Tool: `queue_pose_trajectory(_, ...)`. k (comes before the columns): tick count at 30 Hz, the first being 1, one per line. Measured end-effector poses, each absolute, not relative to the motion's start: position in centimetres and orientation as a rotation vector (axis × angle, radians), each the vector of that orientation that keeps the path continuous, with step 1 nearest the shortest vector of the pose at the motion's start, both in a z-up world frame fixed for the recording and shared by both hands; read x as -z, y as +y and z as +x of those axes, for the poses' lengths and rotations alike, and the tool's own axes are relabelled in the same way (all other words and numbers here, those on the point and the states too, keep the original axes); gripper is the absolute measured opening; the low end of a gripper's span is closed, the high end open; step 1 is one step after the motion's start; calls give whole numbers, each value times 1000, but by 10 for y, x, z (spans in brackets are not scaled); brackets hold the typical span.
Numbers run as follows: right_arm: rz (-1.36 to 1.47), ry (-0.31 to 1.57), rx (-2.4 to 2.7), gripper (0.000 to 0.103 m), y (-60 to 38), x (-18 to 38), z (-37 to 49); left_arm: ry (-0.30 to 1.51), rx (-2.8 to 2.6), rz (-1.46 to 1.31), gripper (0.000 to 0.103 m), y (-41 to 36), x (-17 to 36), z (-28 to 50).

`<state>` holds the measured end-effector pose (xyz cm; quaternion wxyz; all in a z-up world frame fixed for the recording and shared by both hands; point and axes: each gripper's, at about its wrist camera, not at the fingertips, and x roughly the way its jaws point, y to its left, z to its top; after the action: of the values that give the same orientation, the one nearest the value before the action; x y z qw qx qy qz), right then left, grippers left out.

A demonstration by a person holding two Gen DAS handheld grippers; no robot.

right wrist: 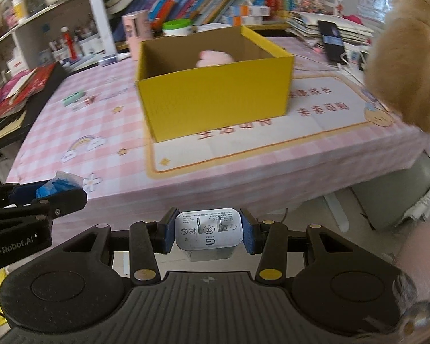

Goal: Organize objects
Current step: 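Carry the white charger and blue packet with both grippers over the yellow box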

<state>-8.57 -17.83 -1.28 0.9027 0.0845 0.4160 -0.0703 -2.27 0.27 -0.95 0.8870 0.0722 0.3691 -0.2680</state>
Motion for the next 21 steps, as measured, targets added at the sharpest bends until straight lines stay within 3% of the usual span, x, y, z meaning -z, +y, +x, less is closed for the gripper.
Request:
queue_pose_trajectory(11, 182, 876, 152, 42, -221, 13, -56, 764, 548, 143, 38, -34, 8, 7)
queue_pose_trajectory(21, 164, 859, 127, 42, -262, 5, -13, 635, 529, 131, 38, -75, -19, 47)
